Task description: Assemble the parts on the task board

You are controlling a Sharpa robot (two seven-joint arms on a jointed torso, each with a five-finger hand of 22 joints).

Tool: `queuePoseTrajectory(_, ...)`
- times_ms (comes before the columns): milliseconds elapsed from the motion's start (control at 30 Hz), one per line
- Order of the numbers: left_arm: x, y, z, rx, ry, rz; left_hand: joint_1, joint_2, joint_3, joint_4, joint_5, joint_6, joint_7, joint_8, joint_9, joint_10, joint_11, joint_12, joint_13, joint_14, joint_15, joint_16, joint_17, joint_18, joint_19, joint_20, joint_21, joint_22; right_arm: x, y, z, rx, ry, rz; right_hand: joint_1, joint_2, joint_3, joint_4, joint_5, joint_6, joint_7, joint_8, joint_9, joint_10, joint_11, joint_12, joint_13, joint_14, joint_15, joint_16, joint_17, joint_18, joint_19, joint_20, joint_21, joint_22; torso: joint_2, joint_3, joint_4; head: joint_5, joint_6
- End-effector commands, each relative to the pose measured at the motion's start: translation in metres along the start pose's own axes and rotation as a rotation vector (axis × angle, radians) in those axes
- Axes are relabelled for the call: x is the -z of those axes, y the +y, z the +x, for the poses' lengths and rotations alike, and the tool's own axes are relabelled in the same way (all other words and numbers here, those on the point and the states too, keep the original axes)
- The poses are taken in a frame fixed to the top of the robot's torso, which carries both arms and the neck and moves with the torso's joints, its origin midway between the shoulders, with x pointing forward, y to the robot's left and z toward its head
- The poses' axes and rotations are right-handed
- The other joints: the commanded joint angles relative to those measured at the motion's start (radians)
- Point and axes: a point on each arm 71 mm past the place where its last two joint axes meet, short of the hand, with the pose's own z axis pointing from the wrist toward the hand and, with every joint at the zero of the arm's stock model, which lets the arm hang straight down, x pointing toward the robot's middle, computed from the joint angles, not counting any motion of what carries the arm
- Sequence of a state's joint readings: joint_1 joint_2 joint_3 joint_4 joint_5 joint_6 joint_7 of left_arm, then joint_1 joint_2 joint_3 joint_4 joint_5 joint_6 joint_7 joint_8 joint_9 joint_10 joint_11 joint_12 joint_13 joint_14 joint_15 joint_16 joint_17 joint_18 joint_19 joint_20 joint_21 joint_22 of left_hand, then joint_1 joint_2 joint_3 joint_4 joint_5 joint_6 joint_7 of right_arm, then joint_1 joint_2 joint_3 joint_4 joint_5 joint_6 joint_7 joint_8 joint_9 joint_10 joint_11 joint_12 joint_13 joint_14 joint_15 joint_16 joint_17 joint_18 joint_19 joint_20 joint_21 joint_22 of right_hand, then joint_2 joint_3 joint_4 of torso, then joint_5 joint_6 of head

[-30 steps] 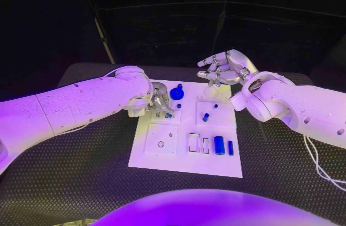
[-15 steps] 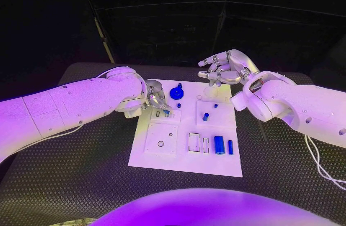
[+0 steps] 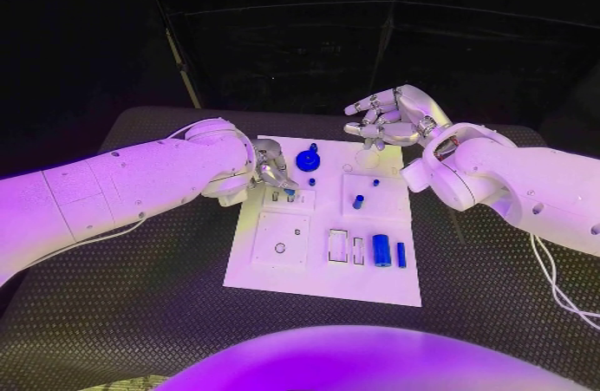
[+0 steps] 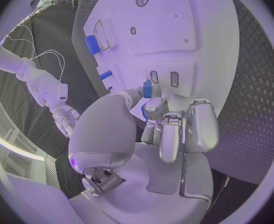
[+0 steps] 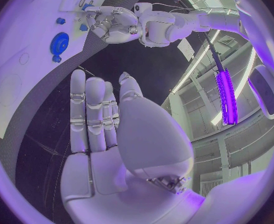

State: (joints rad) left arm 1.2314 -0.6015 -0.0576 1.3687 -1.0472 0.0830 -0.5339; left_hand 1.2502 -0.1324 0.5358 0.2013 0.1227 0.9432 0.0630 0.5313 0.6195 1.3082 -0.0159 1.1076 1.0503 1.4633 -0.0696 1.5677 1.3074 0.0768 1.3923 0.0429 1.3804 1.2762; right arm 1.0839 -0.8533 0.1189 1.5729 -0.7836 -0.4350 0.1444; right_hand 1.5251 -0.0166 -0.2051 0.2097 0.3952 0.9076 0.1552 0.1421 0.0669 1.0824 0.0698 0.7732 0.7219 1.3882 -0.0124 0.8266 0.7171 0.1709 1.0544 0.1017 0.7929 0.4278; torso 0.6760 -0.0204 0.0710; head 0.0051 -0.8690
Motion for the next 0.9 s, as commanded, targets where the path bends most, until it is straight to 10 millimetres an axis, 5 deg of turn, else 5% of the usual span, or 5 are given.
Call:
queuePoseTrajectory(33, -0.001, -0.002, -0.001, -0.026, -0.03, 0.006, -0.009, 0.003, 0.181, -0.176, -0.001, -0.008, -0.002, 0.007, 0.002, 0.009, 0.001, 0.006, 0.0, 0.107, -0.002, 0.003, 0.263, -0.008, 0.005, -0.001, 0.002, 0.001, -0.001, 0.002, 0.001, 0.001, 0.009, -0.011, 0.003, 0.003, -0.005, 0.0, 0.003, -0.007, 0.002, 0.004, 0.001, -0.007, -0.002, -0.003, -0.001, 0.002, 0.004, -0.006, -0.001, 0.013, 0.006, -0.001, -0.004, -0.002, 0.0, 0.0006, -0.0008, 0.0, -0.001)
queuePoseTrajectory(900, -0.005, -0.002, 0.011, -0.131, 0.01, -0.013, -0.018, 0.004, 0.198, -0.185, -0.001, -0.012, -0.002, 0.016, 0.01, 0.004, 0.001, -0.004, -0.012, 0.107, -0.002, 0.003, 0.263, -0.007, 0.002, -0.001, -0.002, -0.003, -0.002, 0.002, 0.002, 0.01, 0.018, -0.013, 0.003, 0.003, -0.007, 0.0, 0.006, -0.008, 0.002, 0.004, 0.001, -0.009, -0.002, -0.004, -0.002, -0.001, 0.005, -0.014, -0.005, 0.012, 0.006, 0.0, -0.007, -0.003, 0.001, 0.0004, 0.0006, 0.002, -0.004)
